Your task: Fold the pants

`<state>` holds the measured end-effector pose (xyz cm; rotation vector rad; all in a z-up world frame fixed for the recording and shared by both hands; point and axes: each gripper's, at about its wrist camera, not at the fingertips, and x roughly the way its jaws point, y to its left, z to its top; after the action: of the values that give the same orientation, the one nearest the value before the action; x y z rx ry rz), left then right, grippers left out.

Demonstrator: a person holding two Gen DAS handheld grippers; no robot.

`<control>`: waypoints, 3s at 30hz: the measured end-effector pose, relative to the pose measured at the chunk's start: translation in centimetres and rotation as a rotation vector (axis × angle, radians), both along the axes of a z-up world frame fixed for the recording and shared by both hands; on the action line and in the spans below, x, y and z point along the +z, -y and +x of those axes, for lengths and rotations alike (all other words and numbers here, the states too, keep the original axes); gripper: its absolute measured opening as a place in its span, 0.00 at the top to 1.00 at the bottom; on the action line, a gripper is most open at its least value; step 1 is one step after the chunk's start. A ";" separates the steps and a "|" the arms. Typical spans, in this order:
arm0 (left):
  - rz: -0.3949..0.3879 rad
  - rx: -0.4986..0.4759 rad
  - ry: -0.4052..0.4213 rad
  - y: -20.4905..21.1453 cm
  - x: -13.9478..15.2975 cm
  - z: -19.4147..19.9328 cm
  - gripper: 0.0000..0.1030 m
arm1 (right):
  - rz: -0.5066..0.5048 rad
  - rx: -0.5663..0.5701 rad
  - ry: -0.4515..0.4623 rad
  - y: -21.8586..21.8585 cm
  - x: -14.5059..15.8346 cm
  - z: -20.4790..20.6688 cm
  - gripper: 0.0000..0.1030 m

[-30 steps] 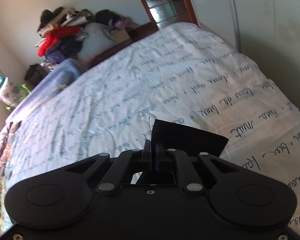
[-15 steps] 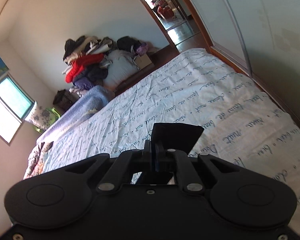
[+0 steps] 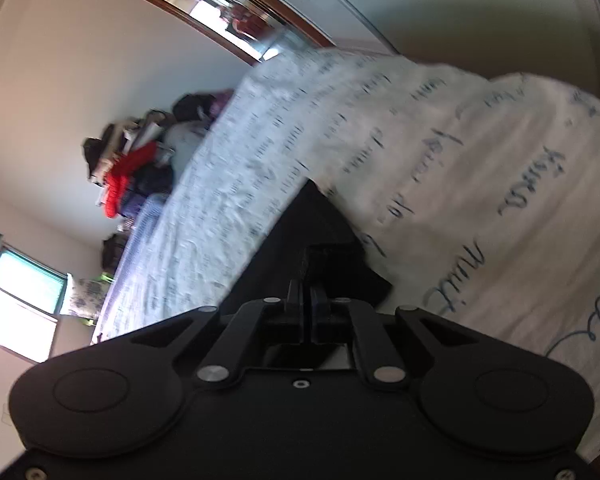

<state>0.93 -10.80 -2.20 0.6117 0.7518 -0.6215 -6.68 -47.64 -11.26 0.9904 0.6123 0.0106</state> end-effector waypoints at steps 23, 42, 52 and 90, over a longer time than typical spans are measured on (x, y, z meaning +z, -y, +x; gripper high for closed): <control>-0.332 0.139 -0.079 -1.2 1.4 1.5 0.43 | 0.069 -0.078 -0.091 -1.0 -2.2 0.1 0.31; -0.373 0.114 -0.168 -0.8 0.5 1.5 0.16 | -0.052 -0.036 0.020 -3.4 2.7 -0.3 0.94; -0.376 0.095 -0.149 -0.8 1.4 0.8 0.11 | -0.011 -0.254 0.023 0.8 -0.3 -4.0 0.76; -0.278 -0.054 -0.017 5.2 0.8 -0.9 0.13 | 0.169 -0.288 -0.050 -0.3 -3.0 -4.8 0.48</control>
<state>0.01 -16.00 -1.44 0.3721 0.6521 -0.7669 -11.45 -47.33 -14.26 1.2387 0.5163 -0.2207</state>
